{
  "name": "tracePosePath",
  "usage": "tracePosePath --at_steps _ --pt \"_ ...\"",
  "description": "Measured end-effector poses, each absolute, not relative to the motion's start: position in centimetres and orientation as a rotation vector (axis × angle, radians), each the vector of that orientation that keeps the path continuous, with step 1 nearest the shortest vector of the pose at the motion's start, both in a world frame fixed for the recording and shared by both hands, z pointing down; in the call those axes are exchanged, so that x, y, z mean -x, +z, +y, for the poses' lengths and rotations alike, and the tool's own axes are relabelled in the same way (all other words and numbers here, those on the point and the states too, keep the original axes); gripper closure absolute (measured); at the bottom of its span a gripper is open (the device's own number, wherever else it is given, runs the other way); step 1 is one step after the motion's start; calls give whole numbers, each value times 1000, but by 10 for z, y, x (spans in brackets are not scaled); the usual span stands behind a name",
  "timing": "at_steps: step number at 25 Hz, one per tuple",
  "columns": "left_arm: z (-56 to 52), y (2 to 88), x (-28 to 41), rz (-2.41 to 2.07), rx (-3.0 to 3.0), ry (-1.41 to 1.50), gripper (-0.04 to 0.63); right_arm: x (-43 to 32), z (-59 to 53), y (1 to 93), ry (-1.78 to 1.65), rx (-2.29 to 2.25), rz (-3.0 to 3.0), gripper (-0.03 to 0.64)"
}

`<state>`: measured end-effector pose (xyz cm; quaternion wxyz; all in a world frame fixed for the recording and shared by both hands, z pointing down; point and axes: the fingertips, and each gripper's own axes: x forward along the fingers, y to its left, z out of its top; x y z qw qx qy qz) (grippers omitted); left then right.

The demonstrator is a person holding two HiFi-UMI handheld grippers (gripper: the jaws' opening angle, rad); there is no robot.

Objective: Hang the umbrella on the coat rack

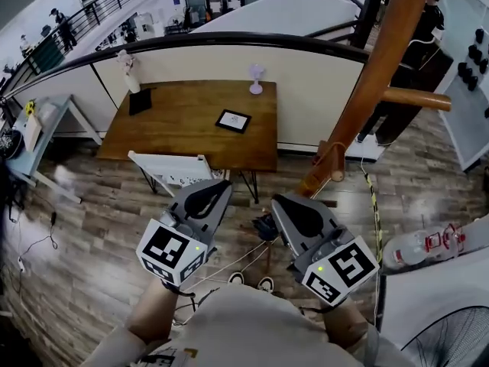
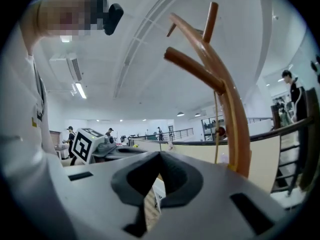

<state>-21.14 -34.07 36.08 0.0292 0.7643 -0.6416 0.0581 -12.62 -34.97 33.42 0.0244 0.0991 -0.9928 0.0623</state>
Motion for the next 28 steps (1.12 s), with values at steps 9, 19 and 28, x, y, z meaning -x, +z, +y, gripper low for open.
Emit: tracePosePath --at_steps 9,19,28 --pt "-316 396 231 -1998 -2248 201 588 146 -334 368 215 -205 -3001 614" --pt "-309 391 234 -2005 -2262 163 589 147 -334 370 228 -207 -3000 614" --pt "-305 392 234 -2009 -2237 204 589 142 -336 362 217 -218 -3003 614"
